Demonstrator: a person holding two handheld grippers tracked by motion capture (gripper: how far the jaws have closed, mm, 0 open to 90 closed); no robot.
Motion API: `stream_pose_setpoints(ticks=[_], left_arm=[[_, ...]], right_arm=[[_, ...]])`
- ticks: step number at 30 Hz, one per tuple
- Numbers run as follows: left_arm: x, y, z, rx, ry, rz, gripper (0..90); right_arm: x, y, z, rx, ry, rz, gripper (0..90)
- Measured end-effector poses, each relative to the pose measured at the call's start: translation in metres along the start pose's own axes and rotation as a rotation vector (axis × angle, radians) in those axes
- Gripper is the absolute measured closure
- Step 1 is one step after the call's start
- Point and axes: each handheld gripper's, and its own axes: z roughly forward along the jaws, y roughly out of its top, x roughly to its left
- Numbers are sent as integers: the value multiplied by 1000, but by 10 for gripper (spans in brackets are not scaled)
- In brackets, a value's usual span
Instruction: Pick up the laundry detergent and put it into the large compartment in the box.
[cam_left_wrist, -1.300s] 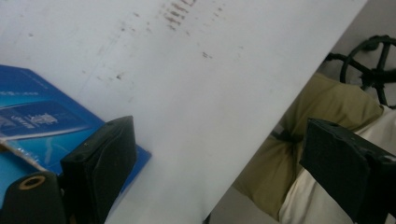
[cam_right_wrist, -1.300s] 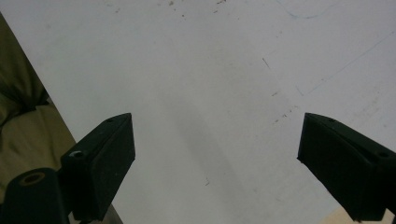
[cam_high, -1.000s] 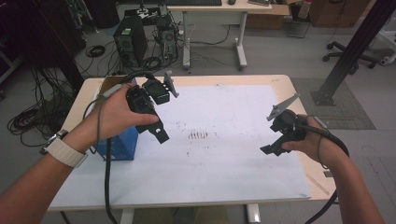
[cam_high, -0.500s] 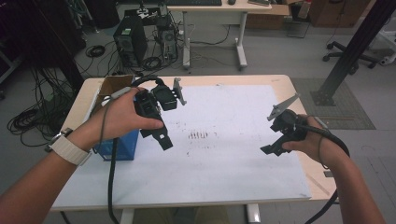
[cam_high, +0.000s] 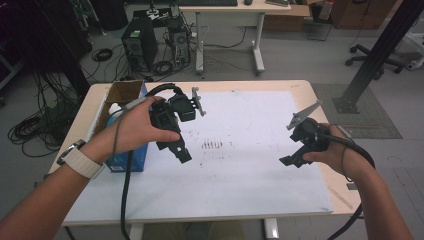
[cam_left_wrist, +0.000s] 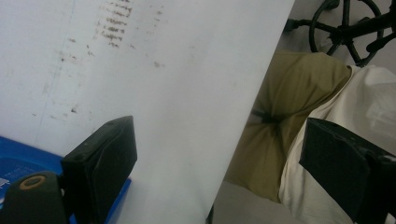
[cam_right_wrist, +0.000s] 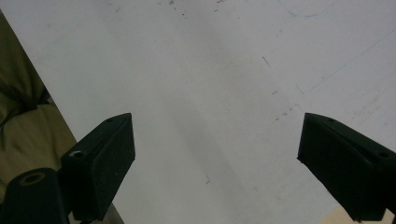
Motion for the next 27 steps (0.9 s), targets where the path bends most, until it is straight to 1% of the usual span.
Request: stream_pose_setpoints(ticks=[5,15,27], left_arm=[[0,0,-2,-13,3,-4,112],[0,-1,-3,-26,6,-6,115],[1,-2,-3,-34,10,-10,115]], right_arm=[[0,-2,-1,0,-2,3,111],[1,0,-1,-1,-2,-1,111],[2,0,-3,-1,-7,0,111]])
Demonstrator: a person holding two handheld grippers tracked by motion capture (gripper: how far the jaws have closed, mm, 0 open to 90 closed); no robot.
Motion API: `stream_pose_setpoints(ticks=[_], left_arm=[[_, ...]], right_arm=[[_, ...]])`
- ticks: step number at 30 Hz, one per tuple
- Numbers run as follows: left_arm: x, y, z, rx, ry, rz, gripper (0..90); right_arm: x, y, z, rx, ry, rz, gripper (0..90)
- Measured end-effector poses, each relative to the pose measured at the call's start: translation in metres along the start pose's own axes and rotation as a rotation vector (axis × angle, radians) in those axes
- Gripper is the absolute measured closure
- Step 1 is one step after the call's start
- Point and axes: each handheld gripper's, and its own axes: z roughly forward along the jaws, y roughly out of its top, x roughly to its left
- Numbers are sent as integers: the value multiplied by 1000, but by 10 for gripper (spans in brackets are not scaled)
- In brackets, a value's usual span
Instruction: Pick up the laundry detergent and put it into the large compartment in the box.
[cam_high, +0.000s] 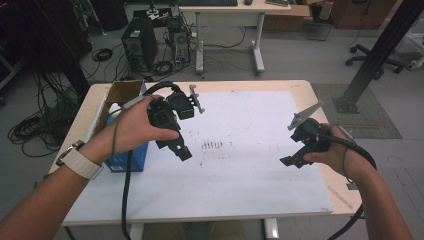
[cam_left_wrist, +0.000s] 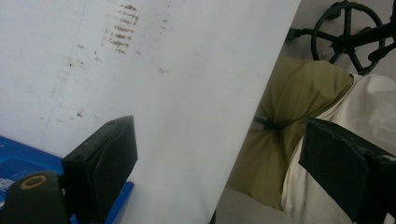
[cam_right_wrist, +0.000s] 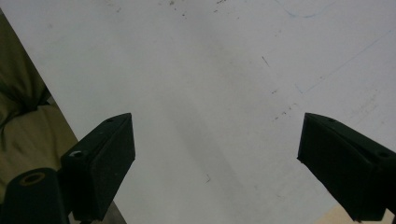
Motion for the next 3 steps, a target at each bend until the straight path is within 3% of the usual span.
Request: stream_pose_setpoints(ticks=[3], left_arm=[[0,0,0,1,4,-2,115]], right_arm=[[0,0,-1,-2,-2,1,111]])
